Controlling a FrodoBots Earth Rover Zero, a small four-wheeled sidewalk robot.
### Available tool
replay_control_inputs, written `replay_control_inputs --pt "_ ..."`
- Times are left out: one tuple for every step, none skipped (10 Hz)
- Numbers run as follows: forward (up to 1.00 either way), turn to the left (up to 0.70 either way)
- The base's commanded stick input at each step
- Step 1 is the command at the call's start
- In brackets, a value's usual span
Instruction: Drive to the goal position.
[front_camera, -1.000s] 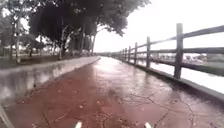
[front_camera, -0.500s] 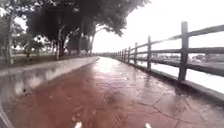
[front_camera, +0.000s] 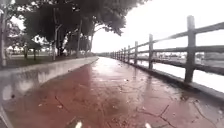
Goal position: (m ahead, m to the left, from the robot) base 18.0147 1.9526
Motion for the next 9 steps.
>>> replay_control_inputs --pt "0.5 0.0" --pt "0.5 0.0" --pt "0.5 0.0" --pt "0.5 0.0" --pt "0.5 0.0" --pt "0.5 0.0" --pt "0.5 0.0" --pt "0.5 0.0" --pt "0.5 0.0"
